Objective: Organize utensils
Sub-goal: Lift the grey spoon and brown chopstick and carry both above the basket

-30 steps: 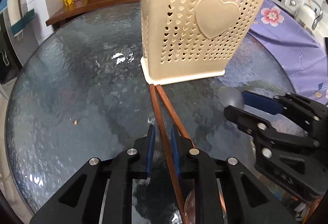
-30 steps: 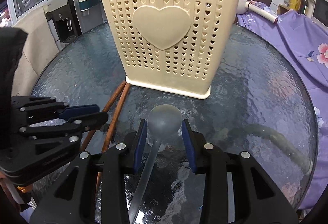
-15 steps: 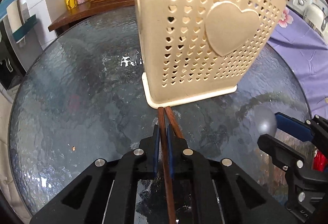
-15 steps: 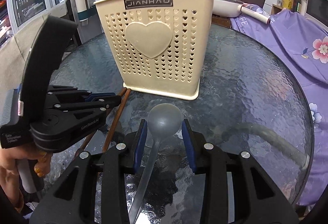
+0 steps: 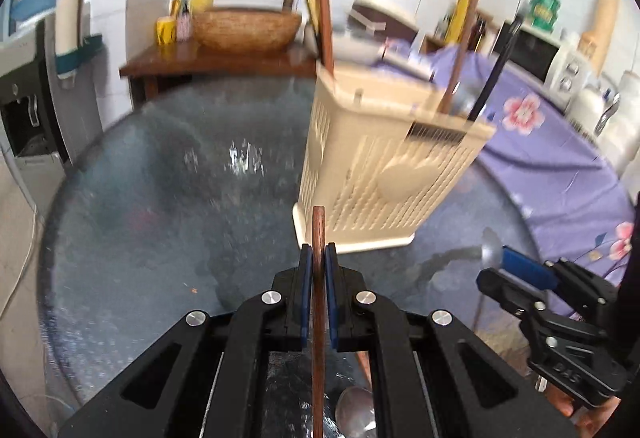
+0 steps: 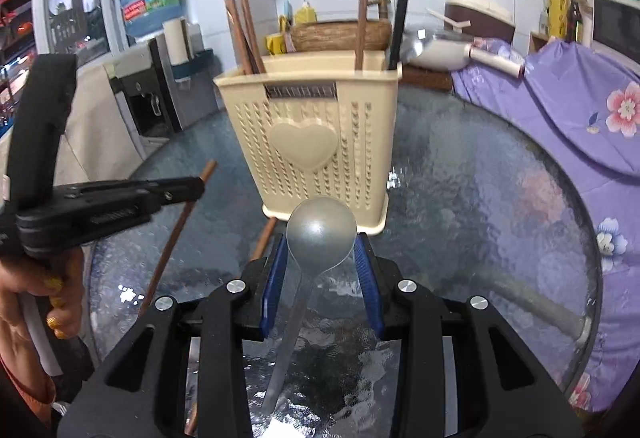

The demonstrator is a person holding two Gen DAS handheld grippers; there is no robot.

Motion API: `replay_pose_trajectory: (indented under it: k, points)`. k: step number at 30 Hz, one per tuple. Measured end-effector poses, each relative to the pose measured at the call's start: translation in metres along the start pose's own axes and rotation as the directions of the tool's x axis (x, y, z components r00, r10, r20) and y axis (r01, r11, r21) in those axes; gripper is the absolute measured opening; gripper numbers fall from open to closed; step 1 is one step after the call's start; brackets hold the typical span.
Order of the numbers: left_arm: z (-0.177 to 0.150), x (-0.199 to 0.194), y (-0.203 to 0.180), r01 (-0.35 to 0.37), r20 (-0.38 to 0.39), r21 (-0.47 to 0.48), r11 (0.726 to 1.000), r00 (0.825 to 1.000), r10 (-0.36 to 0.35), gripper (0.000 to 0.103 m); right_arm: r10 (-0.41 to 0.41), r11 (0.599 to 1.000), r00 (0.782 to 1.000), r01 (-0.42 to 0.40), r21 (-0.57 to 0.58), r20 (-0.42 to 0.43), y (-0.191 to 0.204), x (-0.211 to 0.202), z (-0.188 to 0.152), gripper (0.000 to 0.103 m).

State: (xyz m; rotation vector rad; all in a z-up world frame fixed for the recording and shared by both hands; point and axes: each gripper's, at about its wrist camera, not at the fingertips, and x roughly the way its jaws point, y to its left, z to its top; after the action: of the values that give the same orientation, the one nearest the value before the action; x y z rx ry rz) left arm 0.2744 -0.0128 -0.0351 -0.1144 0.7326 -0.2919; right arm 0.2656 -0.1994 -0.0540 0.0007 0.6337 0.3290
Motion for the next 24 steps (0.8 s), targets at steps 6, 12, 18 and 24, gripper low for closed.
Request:
replay_pose_trajectory:
  k: [6,12,18,24]
  points:
    - [0.008,-0.052,-0.003,-0.004,0.127,-0.007,1.000,0.992,0.005,0.007,0.009,0.998,0.998,-0.005,-0.068,0.064,0.012,-0.028,0.008,0.019]
    - [0.009,-0.068,-0.005,-0.024,0.165,0.003,1.000,0.986,0.023,0.007,0.018,0.999,1.000,-0.017,-0.044,0.019,0.010,-0.017,0.005,0.019]
    - [0.009,-0.066,0.003,-0.025,0.159,-0.010,1.000,0.987,0.026,0.007,0.044,0.999,0.997,-0.043,0.015,-0.059,0.009,0.019,-0.001,0.035]
    - [0.010,-0.071,0.004,-0.017,0.171,-0.012,1.000,0.985,0.018,0.007,0.090,0.996,0.983,-0.091,0.006,-0.157,0.030,0.070,-0.003,0.038]
